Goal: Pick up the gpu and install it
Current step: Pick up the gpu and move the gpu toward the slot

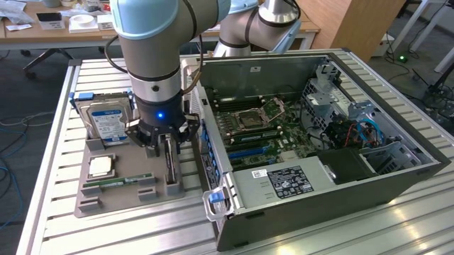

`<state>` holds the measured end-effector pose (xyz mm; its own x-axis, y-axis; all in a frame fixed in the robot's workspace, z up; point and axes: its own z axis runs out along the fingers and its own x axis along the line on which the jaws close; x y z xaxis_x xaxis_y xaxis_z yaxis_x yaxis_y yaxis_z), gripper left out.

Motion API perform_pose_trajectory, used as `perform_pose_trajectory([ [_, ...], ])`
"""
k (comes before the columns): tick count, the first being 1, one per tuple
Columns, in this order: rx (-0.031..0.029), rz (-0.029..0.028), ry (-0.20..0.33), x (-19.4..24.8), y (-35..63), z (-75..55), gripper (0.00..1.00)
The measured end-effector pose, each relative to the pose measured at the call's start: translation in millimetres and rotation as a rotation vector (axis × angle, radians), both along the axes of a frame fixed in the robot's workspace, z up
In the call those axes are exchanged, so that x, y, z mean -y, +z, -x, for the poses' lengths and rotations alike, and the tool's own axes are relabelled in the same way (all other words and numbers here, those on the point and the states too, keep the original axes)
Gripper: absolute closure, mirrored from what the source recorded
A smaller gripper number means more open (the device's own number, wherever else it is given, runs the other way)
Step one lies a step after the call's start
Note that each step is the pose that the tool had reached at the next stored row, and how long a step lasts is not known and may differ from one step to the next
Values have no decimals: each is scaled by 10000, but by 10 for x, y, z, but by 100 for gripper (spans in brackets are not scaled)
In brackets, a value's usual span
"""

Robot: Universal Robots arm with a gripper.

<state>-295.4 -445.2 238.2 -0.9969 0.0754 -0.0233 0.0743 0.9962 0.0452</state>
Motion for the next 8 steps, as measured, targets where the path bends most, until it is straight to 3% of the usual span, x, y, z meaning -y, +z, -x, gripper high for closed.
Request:
perform_pose_trajectory([
  [8,-1,0,0,-7,-24,0,51],
])
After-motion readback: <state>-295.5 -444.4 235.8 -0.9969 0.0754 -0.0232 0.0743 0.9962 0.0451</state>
